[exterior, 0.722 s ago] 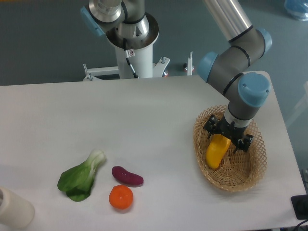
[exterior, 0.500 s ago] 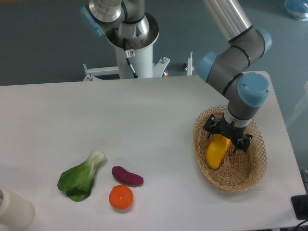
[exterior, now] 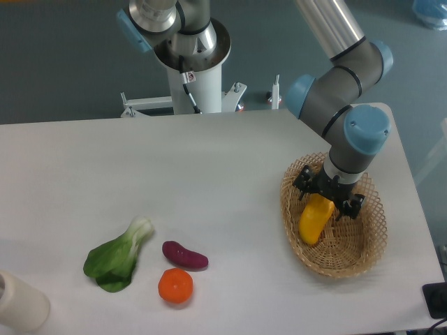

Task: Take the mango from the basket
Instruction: 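Lower the gripper onto the yellow mango in the basket and close it, then lift the grasped mango up out of the wicker basket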

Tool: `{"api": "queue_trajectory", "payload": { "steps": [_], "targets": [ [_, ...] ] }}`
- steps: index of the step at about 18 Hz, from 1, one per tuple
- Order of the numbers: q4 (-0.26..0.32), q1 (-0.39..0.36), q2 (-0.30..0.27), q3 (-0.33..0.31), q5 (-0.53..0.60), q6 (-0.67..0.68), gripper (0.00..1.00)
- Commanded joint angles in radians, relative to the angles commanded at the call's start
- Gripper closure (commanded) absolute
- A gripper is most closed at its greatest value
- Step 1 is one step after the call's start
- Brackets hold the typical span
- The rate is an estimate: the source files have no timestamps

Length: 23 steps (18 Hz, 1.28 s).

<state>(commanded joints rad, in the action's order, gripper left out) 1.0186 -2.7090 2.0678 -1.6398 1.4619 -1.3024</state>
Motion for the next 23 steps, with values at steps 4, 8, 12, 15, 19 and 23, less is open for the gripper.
{"api": "queue_trajectory", "payload": {
  "steps": [4,8,12,15,19,23],
  "targets": [
    [0.000,0.000,0.002,-0.009,0.002,0.000,0.00],
    [0.000,0.002,0.003,-0.018,0.008,0.024,0.00],
    [-0.003,0.003,0.014,-0.018,0.009,0.044,0.00],
    [-0.003,0.003,0.015,-0.011,0.008,0.046,0.14],
    [-0.006,-0.003,0.015,-0.002,0.008,0.035,0.50],
    [-0.005,-0.005,0.008,0.011,0.003,0.032,0.53]
  ]
}}
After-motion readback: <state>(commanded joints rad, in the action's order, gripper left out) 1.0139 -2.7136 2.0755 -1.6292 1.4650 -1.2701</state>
